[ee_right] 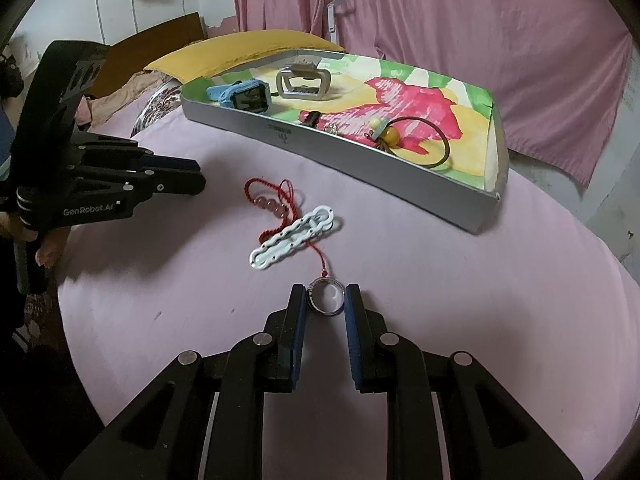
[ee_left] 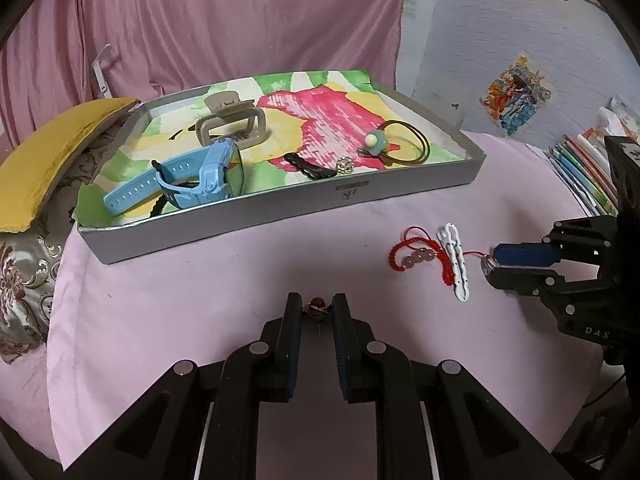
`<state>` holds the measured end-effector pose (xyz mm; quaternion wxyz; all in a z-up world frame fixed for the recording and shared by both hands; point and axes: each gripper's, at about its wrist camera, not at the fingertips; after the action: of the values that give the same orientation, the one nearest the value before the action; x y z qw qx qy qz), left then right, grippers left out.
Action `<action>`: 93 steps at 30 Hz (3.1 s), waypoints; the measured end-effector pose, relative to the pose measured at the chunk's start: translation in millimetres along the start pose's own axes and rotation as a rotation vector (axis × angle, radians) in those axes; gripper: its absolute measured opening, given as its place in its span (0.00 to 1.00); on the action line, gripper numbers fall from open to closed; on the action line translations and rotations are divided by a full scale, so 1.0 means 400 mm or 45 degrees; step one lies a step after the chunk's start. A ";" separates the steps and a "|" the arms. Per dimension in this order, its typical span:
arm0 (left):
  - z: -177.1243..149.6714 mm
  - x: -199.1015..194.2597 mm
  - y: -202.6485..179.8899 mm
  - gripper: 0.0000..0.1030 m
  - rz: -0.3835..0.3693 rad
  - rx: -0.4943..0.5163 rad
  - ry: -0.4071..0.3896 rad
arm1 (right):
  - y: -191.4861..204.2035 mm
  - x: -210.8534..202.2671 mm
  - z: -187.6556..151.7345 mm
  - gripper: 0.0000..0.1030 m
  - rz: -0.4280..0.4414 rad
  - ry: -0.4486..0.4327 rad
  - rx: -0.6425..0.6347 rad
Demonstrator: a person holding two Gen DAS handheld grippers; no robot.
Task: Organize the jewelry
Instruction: 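Grasp the gold ring charm with left tool while right tool grasps the metal key ring, then carry charm into the tray with left tool while right tool carries key ring there, then open both tools and withdraw them from the tray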
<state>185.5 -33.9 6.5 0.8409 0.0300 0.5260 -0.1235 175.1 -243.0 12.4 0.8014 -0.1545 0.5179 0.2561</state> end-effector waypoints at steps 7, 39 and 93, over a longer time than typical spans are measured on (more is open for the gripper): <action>-0.024 -0.019 -0.017 0.14 -0.079 0.006 -0.073 | 0.021 -0.027 -0.013 0.16 -0.024 -0.070 0.008; 0.175 -0.095 -0.011 0.14 -0.015 -0.073 -0.708 | -0.064 -0.093 0.201 0.16 -0.159 -0.709 0.316; 0.161 -0.035 0.018 0.78 -0.028 -0.203 -0.456 | -0.108 -0.068 0.107 0.69 -0.179 -0.586 0.474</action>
<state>237.8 -36.2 47.0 0.9194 -0.0648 0.3765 -0.0939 223.0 -263.5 54.3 0.9280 0.0219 0.3488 0.1291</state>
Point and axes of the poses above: each gripper's, at about its wrist camera, not at the fingertips, and x roughly the way its jaws point, y to its left, z to its top, and after that the axes turned 12 degrees about y, right-handed
